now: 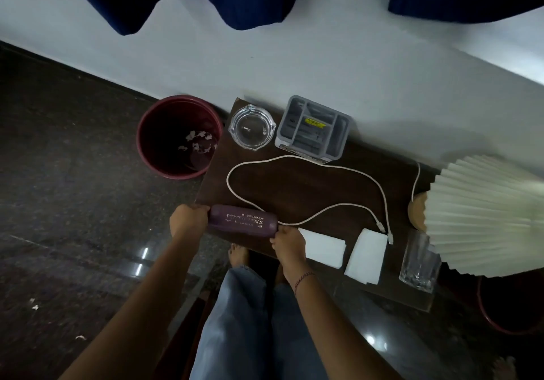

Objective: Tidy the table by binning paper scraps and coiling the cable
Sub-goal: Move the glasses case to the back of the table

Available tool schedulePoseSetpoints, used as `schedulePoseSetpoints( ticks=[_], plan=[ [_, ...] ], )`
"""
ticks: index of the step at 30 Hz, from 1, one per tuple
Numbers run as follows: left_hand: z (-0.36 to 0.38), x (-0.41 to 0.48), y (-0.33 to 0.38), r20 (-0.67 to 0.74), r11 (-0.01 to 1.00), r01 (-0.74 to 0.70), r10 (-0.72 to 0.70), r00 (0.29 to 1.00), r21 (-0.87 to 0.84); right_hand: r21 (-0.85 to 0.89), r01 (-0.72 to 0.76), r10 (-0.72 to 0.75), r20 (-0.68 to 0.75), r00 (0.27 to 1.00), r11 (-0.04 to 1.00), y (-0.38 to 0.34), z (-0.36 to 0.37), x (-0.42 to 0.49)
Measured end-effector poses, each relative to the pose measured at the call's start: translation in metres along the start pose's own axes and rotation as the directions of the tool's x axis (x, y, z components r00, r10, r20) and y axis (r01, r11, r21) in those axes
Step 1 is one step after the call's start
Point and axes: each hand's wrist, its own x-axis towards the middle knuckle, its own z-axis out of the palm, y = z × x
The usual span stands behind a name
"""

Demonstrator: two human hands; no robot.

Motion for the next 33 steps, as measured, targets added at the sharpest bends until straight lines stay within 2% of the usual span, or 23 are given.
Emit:
schedulePoseSetpoints(
  ticks=[2,7,10,15,19,22,25,29,33],
  plan=[
    [0.005,-0.010,0.004,0.011,0.999,-0.013,0.014,1.000,-0.048,0.006,0.051,-0.051,-0.043,0.998,0.999,0.002,-0.011,-0.002],
    [0.022,-0.036,0.015,-0.024,0.998,-0.048,0.048,0.999,-0.028,-0.001,0.101,-0.100,-0.103,0.990,0.995,0.010,-0.037,-0.001],
    [0.032,-0.048,0.021,-0.053,0.996,-0.095,0.094,0.994,-0.007,0.016,0.123,-0.119,-0.136,0.983,0.992,0.017,-0.053,0.000],
    [0.056,-0.065,0.035,-0.024,0.980,-0.196,0.196,0.980,0.012,0.065,0.166,-0.149,-0.216,0.965,0.984,0.029,-0.078,0.005],
    [0.082,-0.078,0.054,0.051,0.967,-0.254,0.252,0.966,0.035,0.136,0.168,-0.119,-0.310,0.943,0.976,0.035,-0.099,0.013],
    [0.105,-0.090,0.069,0.085,0.953,-0.301,0.297,0.951,0.029,0.256,0.185,-0.081,-0.369,0.926,0.949,0.035,-0.114,0.023],
    [0.129,-0.100,0.085,0.174,0.957,-0.290,0.287,0.942,-0.010,0.366,0.203,-0.052,-0.383,0.922,0.908,0.031,-0.130,0.034],
    [0.155,-0.103,0.103,0.251,0.964,-0.229,0.257,0.933,-0.137,0.387,0.235,-0.032,-0.465,0.885,0.892,0.028,-0.150,0.052],
    [0.177,-0.107,0.120,0.322,0.957,-0.227,0.275,0.906,-0.179,0.449,0.266,0.008,-0.521,0.854,0.853,0.022,-0.163,0.071]
  ],
)
